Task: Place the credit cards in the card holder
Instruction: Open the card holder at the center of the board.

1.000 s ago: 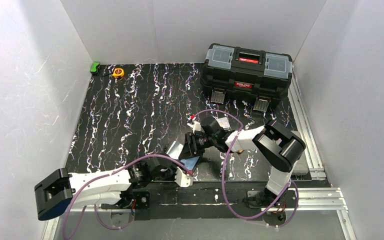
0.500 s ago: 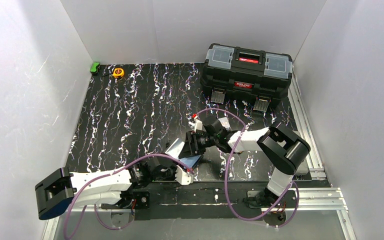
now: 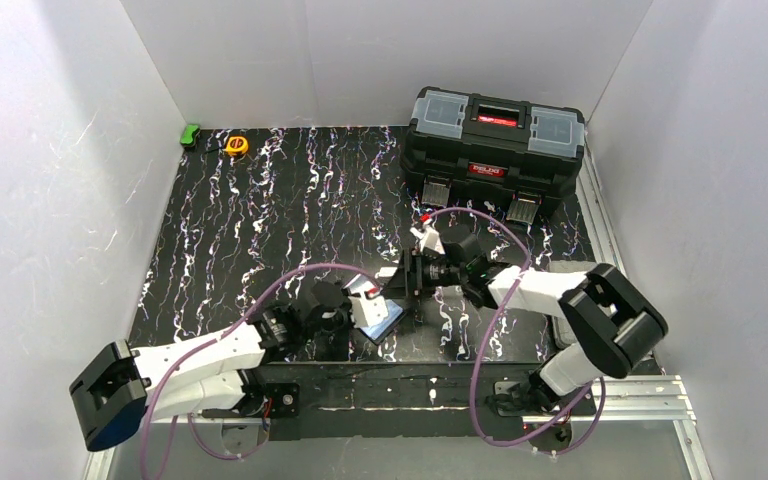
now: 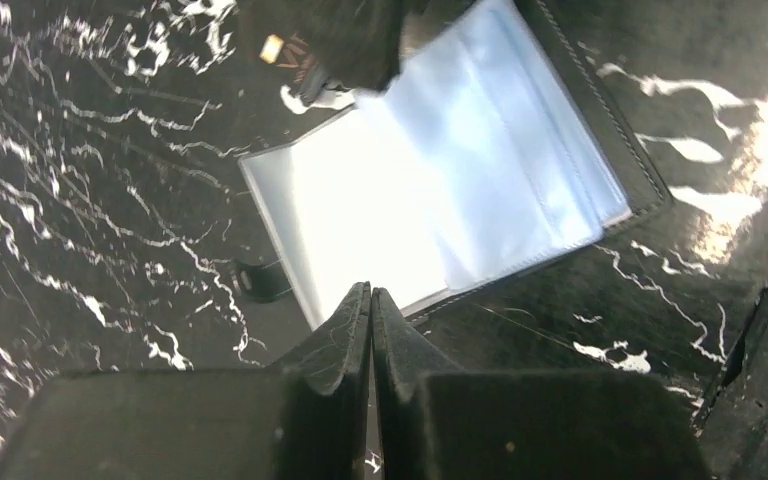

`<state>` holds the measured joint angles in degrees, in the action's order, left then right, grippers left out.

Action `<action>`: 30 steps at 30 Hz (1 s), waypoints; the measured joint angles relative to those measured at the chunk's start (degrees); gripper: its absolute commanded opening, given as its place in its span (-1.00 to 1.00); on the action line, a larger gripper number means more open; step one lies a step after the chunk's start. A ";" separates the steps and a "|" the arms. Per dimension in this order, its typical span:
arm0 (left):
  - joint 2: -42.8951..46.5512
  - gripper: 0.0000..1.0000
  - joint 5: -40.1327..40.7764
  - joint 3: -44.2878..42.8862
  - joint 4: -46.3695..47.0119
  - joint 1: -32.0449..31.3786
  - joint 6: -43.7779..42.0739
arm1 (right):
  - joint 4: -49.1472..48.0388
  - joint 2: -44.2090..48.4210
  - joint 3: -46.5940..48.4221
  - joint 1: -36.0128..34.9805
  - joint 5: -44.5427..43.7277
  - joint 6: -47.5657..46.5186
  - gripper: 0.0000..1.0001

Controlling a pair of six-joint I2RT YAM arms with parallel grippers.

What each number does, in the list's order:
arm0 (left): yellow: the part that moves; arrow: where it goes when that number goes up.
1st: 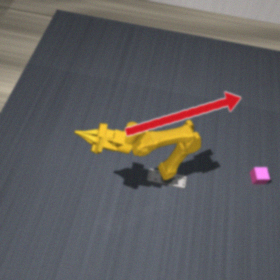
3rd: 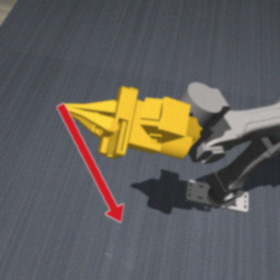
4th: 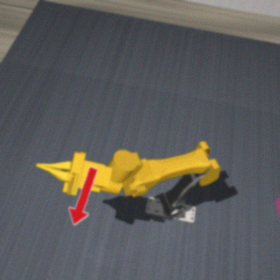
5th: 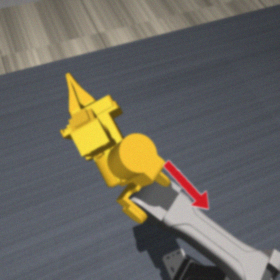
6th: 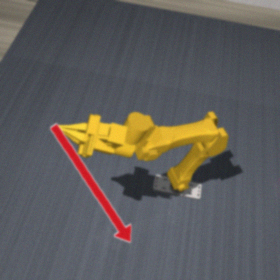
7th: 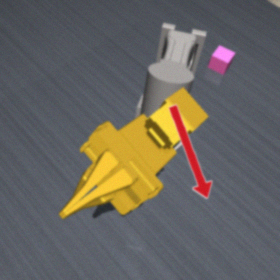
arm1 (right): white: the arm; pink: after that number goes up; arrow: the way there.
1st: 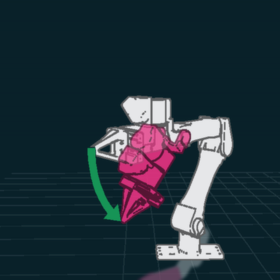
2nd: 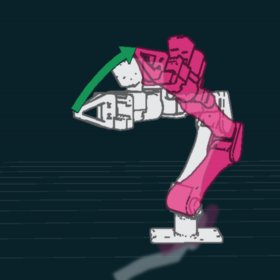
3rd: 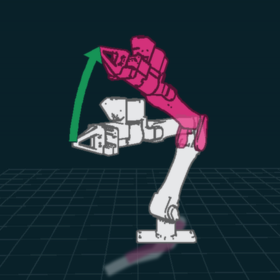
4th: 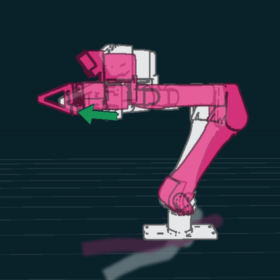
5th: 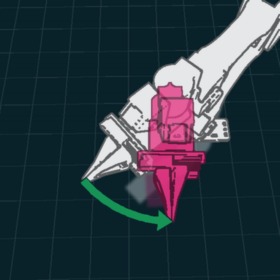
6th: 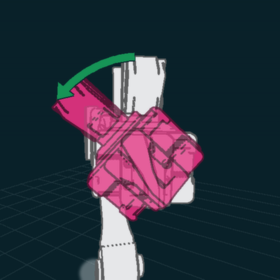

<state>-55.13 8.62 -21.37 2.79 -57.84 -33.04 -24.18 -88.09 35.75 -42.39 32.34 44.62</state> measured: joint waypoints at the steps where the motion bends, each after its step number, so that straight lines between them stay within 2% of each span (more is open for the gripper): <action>1: -0.09 -1.00 -0.04 -0.90 -0.76 0.76 1.62 | 0.37 1.33 -0.35 0.83 -0.31 -0.07 0.40; 6: -3.17 -1.00 -0.61 -4.90 -4.87 5.18 10.05 | 0.57 4.66 -1.11 1.88 -1.11 -0.39 0.35; 11: -4.22 -0.98 -3.34 -5.07 -8.35 6.69 12.57 | 0.04 3.56 -3.13 1.81 -1.03 -0.07 0.36; 20: 3.43 -0.92 -15.67 -1.75 -9.70 6.71 4.83 | 0.00 1.68 -3.72 1.81 -1.57 -0.70 0.36; 30: -1.33 -0.94 -17.62 -1.46 -7.39 6.73 -1.53 | 0.42 -3.76 1.66 1.81 -1.75 -2.91 0.35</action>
<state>-56.47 -8.99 -22.83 -4.60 -51.11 -34.57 -23.77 -91.85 37.41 -40.58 30.59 41.71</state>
